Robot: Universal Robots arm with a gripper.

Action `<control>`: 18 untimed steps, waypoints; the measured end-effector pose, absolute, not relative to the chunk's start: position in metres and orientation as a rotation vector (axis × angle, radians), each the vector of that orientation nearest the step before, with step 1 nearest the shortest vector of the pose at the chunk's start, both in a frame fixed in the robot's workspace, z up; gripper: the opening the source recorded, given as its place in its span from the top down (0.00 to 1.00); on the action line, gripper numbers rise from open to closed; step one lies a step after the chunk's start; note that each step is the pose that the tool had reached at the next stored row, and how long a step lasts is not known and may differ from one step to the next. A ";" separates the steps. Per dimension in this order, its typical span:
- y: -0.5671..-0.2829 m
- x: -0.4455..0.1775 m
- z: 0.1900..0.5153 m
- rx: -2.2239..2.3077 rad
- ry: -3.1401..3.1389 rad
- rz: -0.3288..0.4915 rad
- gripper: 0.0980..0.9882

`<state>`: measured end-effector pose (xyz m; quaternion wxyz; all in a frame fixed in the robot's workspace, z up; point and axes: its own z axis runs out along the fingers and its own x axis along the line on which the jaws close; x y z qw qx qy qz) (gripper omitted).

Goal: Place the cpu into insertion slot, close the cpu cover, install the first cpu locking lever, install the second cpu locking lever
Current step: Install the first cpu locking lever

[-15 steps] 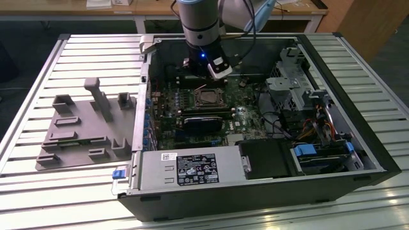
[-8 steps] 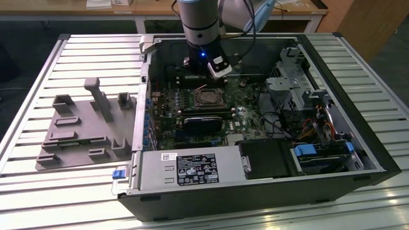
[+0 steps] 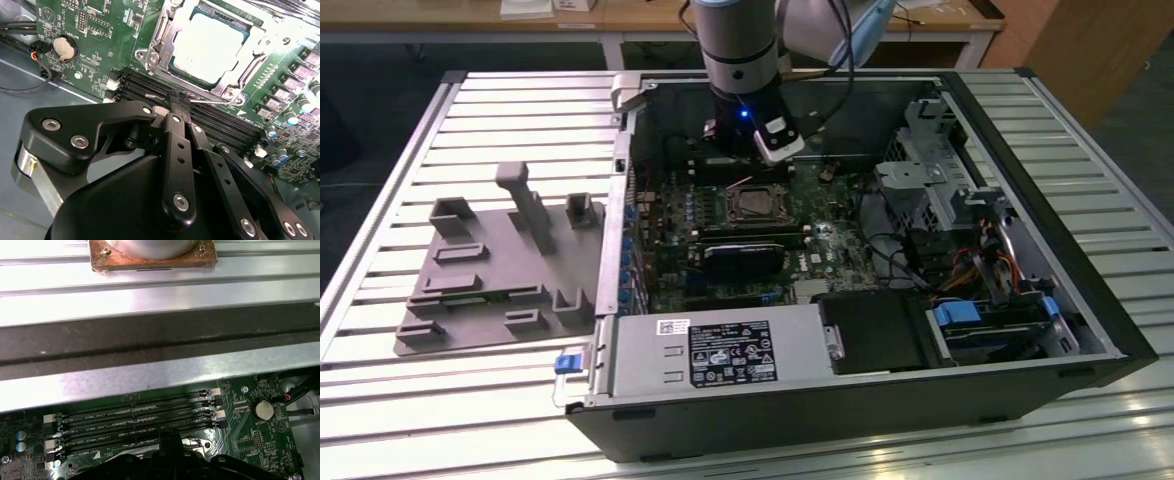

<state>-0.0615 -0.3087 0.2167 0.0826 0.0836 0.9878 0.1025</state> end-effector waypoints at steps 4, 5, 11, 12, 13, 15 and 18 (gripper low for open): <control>-0.309 -0.061 0.217 0.250 2.950 0.310 1.00; -0.309 -0.061 0.217 0.251 2.949 0.310 1.00; -0.309 -0.061 0.213 0.300 2.930 0.306 1.00; -0.309 -0.061 0.213 0.312 2.926 0.305 1.00; -0.309 -0.061 0.212 0.322 2.923 0.303 1.00; -0.309 -0.061 0.211 0.340 2.919 0.297 1.00; -0.309 -0.061 0.210 0.359 2.915 0.283 1.00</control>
